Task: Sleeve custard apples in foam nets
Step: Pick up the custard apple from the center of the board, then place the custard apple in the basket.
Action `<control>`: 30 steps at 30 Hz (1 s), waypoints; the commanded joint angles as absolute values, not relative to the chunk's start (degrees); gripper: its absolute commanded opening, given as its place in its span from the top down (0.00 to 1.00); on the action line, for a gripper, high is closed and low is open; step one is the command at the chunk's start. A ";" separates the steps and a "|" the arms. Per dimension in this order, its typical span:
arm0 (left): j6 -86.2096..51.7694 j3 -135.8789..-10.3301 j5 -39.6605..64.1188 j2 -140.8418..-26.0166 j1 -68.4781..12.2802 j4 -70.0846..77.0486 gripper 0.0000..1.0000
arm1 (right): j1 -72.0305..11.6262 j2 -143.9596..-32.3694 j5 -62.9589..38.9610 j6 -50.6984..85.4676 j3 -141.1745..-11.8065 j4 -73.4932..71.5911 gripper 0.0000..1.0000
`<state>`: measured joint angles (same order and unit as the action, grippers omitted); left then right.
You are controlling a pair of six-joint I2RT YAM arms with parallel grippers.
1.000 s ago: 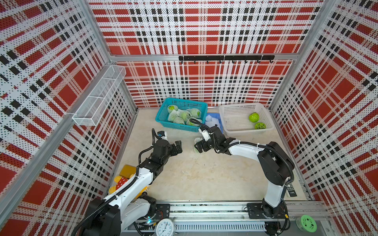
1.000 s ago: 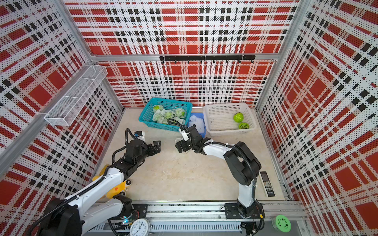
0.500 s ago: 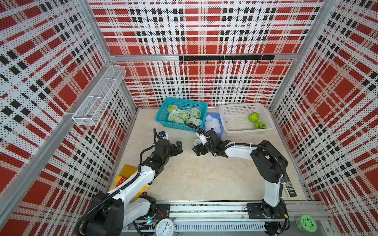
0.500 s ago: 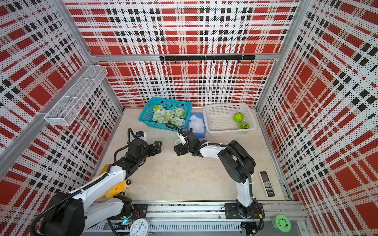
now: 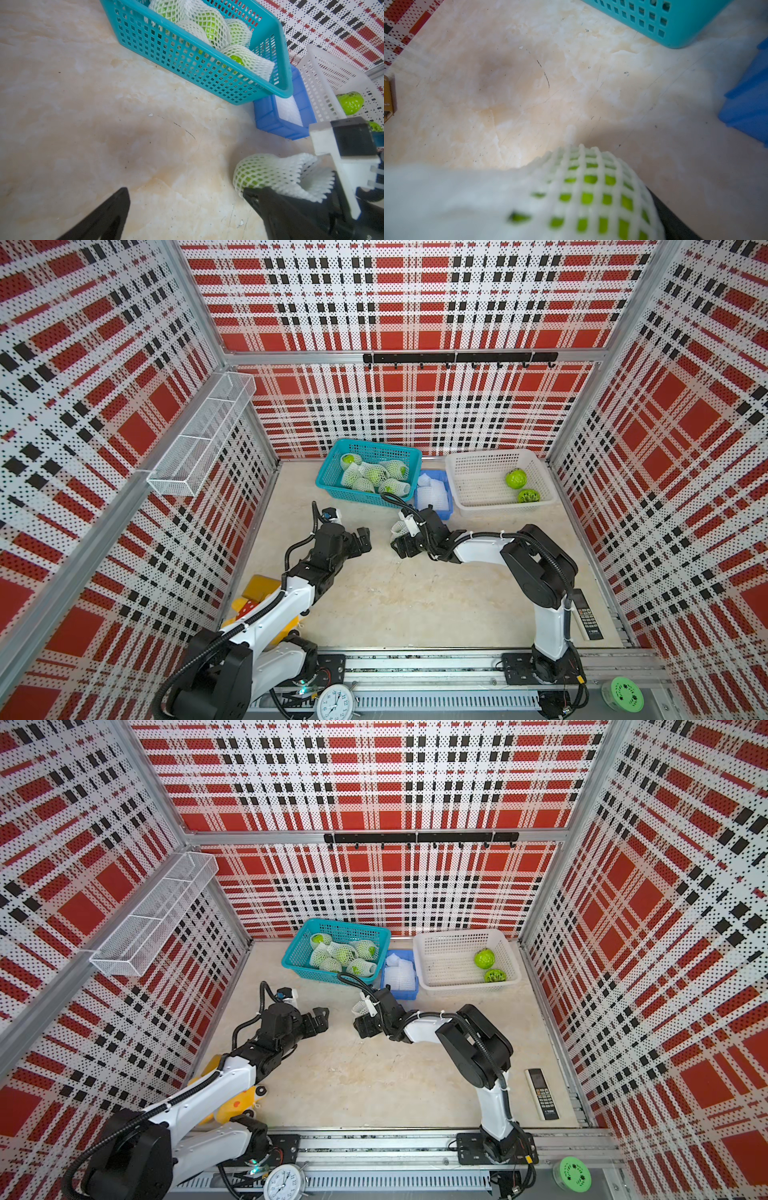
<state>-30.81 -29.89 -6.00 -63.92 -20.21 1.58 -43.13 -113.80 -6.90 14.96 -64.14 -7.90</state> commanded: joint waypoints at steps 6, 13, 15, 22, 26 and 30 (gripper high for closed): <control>-32.16 -28.33 -6.06 -62.46 -19.69 2.72 0.00 | -43.77 -116.25 -5.71 17.48 -60.89 -9.51 0.22; -32.34 -28.77 -6.30 -59.38 -19.60 2.39 0.01 | -43.68 -107.27 -4.32 16.38 -65.08 -1.40 0.29; -32.23 -29.53 -6.41 -58.33 -19.35 1.83 0.00 | -43.59 -104.35 -3.84 15.79 -68.52 3.26 0.29; -29.92 -33.32 -7.45 -56.76 -18.90 0.35 0.00 | -40.16 -103.10 -3.48 16.19 -86.06 19.02 0.28; -28.40 -35.49 -7.98 -58.06 -18.56 0.00 0.00 | -35.71 -108.64 -6.69 18.66 -95.53 21.82 0.28; -27.30 -37.23 -7.92 -60.38 -18.20 0.34 0.01 | -33.20 -116.72 -7.48 17.41 -104.52 21.49 0.27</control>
